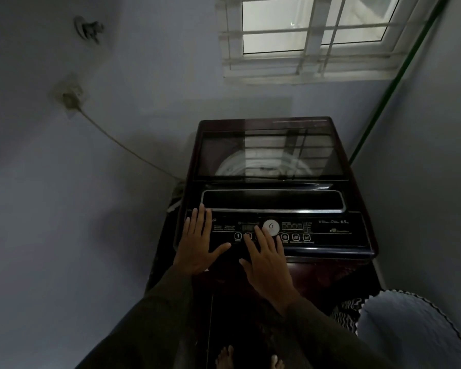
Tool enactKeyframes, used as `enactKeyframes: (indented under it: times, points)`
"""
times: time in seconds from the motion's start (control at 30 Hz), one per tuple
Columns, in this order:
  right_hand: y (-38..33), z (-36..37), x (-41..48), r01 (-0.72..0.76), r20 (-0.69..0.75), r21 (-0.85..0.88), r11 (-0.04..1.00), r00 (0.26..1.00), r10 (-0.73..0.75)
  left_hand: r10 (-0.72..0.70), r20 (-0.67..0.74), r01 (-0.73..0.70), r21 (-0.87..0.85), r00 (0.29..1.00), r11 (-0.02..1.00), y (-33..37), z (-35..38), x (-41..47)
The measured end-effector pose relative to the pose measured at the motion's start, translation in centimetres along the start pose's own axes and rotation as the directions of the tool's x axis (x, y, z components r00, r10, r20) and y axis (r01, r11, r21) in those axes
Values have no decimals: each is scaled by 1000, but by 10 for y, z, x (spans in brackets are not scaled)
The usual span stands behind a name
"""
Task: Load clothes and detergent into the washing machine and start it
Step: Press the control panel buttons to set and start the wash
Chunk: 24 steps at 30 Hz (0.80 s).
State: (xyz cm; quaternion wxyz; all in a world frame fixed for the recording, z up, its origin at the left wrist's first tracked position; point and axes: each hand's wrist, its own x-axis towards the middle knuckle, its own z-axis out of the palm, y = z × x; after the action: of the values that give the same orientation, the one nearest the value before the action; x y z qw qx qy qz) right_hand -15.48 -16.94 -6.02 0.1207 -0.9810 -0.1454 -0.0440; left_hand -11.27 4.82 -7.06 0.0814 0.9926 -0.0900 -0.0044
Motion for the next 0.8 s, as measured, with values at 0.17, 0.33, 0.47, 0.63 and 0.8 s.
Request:
enactKeyframes:
  times: [0.17,0.33,0.47,0.63,0.8]
  points:
    - [-25,6,-4,-84,37,-21,996,996,85,64,39,-65,25,997,998,-8,-2,-4]
    - [-37,10,-5,-145,22,-24,989,989,146,65,-3,-65,7,998,998,-8,0,-4]
    - [-35,14,-9,-139,38,-50,989,989,141,17,-72,-20,-38,997,999,-6,6,-4]
    - [-42,15,-10,-188,59,-52,981,980,191,-43,-128,31,-90,991,995,-1,10,-1]
    - [-54,19,-10,-253,91,-67,965,962,258,-12,-132,2,-76,991,997,-4,10,-2]
